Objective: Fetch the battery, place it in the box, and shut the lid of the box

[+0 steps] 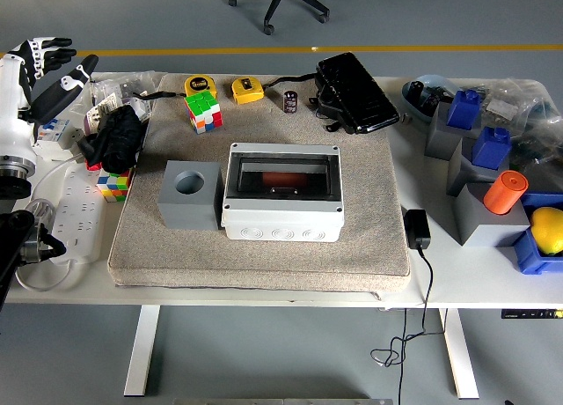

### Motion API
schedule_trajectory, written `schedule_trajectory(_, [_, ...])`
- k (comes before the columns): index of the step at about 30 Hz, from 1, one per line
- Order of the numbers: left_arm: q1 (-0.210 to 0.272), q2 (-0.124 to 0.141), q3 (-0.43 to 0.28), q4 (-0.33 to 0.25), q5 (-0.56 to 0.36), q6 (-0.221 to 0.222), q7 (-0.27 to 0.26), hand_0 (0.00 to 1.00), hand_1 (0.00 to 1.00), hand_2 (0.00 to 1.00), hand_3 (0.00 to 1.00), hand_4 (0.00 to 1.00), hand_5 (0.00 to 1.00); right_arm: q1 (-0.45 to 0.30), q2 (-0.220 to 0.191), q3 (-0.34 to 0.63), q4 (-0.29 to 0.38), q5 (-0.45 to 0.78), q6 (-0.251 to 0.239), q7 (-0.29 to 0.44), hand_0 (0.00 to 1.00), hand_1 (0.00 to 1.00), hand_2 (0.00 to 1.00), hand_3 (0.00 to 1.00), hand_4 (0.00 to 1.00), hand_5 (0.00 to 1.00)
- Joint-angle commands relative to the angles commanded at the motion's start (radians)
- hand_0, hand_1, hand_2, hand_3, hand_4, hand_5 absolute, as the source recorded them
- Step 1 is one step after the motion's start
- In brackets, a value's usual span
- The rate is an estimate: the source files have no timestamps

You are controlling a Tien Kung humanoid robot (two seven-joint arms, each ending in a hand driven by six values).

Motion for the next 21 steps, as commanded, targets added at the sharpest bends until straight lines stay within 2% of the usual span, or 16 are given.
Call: schedule_trajectory(21, [0.040, 0.000, -0.031, -0.011, 0.007, 0.000, 0.008, 0.702, 0.674, 0.618, 0.625, 0.958, 0.471, -0.014, 0.012, -0.002, -0.017, 0.028, -0.002, 0.001, 0.605, 0.630, 0.648, 0.569, 0.967, 0.526])
